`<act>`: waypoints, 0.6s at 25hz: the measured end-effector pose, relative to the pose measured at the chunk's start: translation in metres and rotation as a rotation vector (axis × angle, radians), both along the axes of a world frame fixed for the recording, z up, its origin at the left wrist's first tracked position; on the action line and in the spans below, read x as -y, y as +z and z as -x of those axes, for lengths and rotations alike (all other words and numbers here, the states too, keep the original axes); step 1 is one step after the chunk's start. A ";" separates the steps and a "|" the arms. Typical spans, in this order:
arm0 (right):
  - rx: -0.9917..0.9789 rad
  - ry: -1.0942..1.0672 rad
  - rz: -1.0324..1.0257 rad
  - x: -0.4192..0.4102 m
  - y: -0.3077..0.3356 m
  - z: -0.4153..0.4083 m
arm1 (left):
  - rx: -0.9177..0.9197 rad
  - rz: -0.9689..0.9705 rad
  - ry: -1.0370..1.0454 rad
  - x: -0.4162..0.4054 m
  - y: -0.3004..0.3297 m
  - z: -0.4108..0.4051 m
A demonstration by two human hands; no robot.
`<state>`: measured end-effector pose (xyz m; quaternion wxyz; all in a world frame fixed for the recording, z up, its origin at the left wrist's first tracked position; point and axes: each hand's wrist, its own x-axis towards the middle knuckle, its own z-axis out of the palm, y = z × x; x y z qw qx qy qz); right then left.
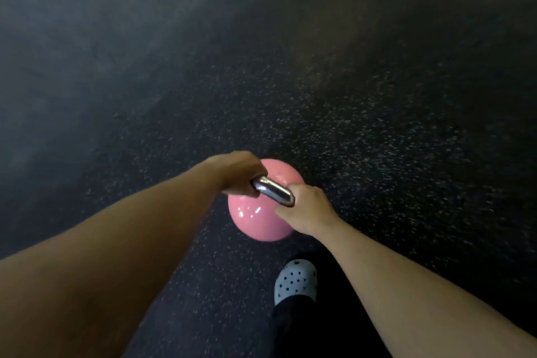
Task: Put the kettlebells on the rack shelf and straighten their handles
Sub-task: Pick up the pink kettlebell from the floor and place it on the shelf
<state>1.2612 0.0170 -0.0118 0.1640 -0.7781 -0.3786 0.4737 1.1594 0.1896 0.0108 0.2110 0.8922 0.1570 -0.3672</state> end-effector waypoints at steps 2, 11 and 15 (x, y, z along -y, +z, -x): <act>0.085 0.037 -0.018 0.031 0.022 -0.032 | -0.001 0.012 0.000 0.036 0.015 -0.028; 0.368 -0.347 0.005 0.280 0.116 -0.182 | 0.171 0.015 -0.436 0.264 0.103 -0.251; 0.434 -0.499 0.054 0.411 0.172 -0.234 | 0.243 0.027 -0.669 0.393 0.156 -0.340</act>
